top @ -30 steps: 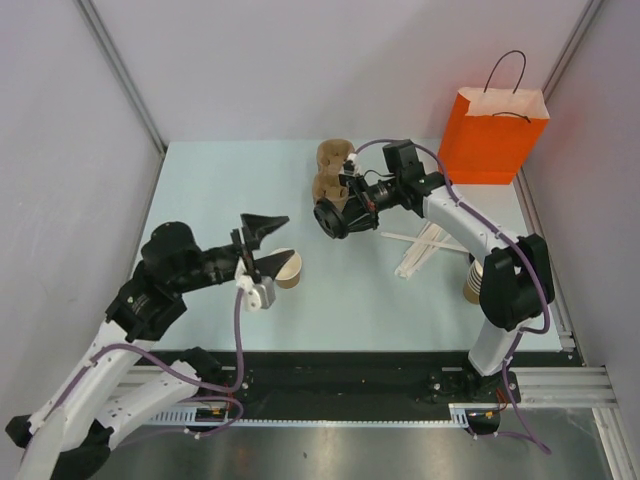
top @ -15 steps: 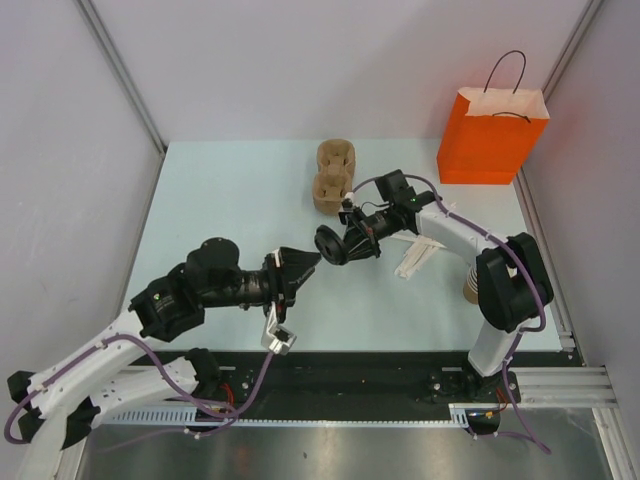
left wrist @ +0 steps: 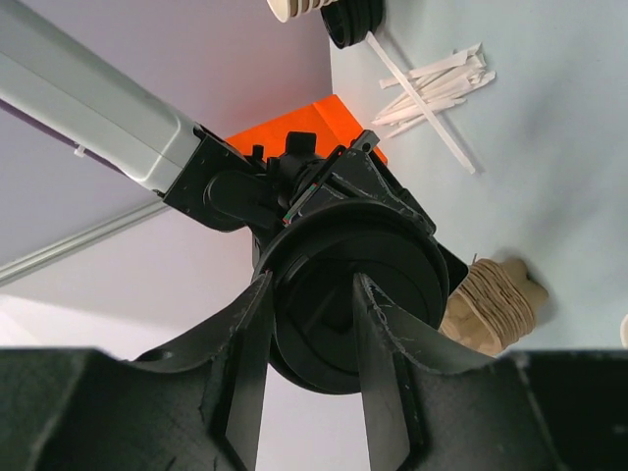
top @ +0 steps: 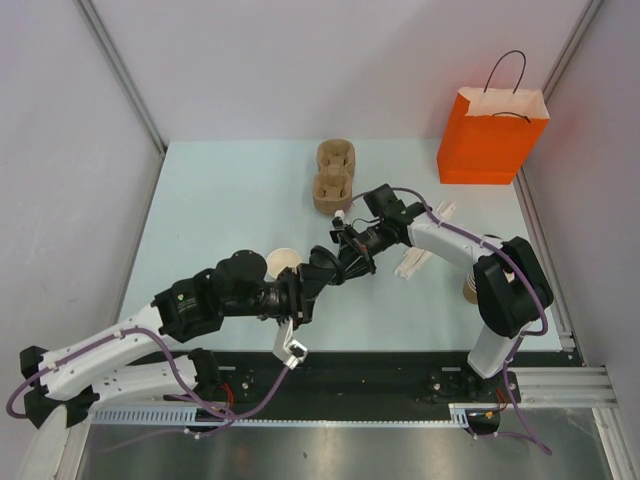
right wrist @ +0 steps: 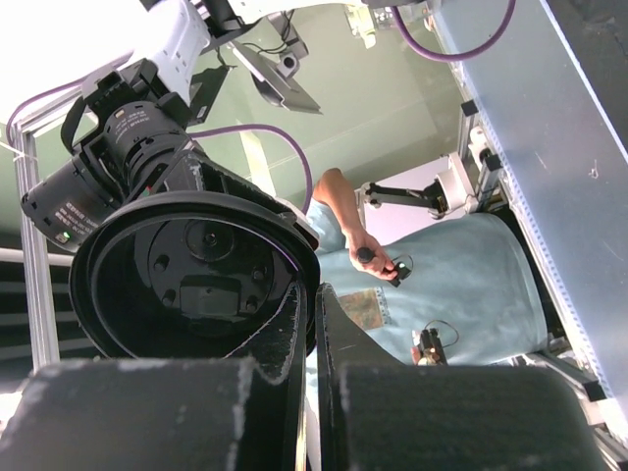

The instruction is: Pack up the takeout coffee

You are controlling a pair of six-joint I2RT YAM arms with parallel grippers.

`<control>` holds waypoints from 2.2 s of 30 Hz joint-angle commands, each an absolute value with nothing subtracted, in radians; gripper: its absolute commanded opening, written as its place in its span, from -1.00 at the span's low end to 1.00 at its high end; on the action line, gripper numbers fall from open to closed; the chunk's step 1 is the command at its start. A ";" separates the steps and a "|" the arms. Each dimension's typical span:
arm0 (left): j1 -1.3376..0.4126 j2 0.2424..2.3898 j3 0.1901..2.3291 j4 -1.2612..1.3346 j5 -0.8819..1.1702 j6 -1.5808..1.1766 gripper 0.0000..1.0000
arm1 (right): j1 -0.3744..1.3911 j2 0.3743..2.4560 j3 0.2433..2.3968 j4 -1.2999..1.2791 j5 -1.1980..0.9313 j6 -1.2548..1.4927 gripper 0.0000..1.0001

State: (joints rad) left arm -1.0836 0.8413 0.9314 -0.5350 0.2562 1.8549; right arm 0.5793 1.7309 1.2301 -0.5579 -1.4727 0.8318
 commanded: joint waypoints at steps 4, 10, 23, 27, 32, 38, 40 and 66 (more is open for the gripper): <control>-1.123 0.867 0.923 -0.519 0.176 1.910 -0.22 | 0.603 1.692 1.223 -0.572 -1.543 0.822 -1.00; -1.134 0.873 0.916 -0.525 0.140 1.956 -0.25 | 0.606 1.697 1.216 -0.574 -1.529 0.818 -1.00; -1.155 0.861 0.885 -0.494 0.118 2.020 -0.28 | 0.609 1.701 1.215 -0.558 -1.525 0.821 -1.00; -1.158 0.842 0.923 -0.557 0.138 2.003 -0.27 | 0.581 1.704 1.215 -0.569 -1.513 0.818 -1.00; -1.172 0.847 0.936 -0.572 0.114 2.039 -0.28 | 0.578 1.715 1.216 -0.574 -1.500 0.811 -1.00; -1.198 0.873 0.954 -0.558 0.078 2.036 -0.28 | 0.583 1.715 1.215 -0.574 -1.494 0.805 -1.00; -1.206 0.880 0.954 -0.552 0.066 2.034 -0.30 | 0.584 1.715 1.215 -0.574 -1.493 0.804 -1.00; -1.284 0.939 1.055 -0.621 -0.066 2.048 -0.25 | 0.578 1.724 1.216 -0.580 -1.463 0.770 -1.00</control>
